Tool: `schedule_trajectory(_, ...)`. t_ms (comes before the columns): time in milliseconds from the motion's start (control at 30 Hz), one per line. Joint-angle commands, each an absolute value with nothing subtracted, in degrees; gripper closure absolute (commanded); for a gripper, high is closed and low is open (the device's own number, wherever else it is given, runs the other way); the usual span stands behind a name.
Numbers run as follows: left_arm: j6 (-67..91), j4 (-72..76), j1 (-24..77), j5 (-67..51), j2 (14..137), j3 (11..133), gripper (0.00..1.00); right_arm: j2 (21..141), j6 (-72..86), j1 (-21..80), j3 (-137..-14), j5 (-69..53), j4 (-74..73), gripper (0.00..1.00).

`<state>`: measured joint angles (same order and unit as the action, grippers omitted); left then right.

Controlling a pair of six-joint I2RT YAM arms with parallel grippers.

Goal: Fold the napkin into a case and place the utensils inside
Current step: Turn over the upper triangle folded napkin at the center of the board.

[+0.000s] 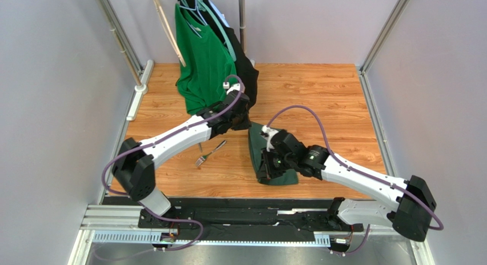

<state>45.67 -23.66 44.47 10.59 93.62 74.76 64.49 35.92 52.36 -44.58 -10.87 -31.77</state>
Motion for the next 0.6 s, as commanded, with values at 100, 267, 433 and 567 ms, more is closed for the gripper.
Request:
schedule_trajectory(100, 37.8, -33.7, 41.5, 17.6, 74.2, 72.5, 1.0, 73.2, 40.9, 63.8, -59.4, -19.2, -18.8, 1.0)
schedule_trajectory(267, 31.7, -39.4, 41.4, 22.0, 67.2, 78.7, 1.0, 74.9, 50.3, 66.0, -59.2, -28.1, -0.5, 1.0)
schedule_trajectory(433, 32.8, -35.3, 41.6, 16.9, 74.7, 78.8, 1.0, 70.2, 56.1, 61.1, -45.5, -32.9, 14.0, 1.0)
schedule_trajectory(567, 35.2, -28.3, 43.6, 15.9, 85.6, 78.2, 1.0, 64.7, 58.3, 53.5, -30.6, -35.8, 18.5, 1.0)
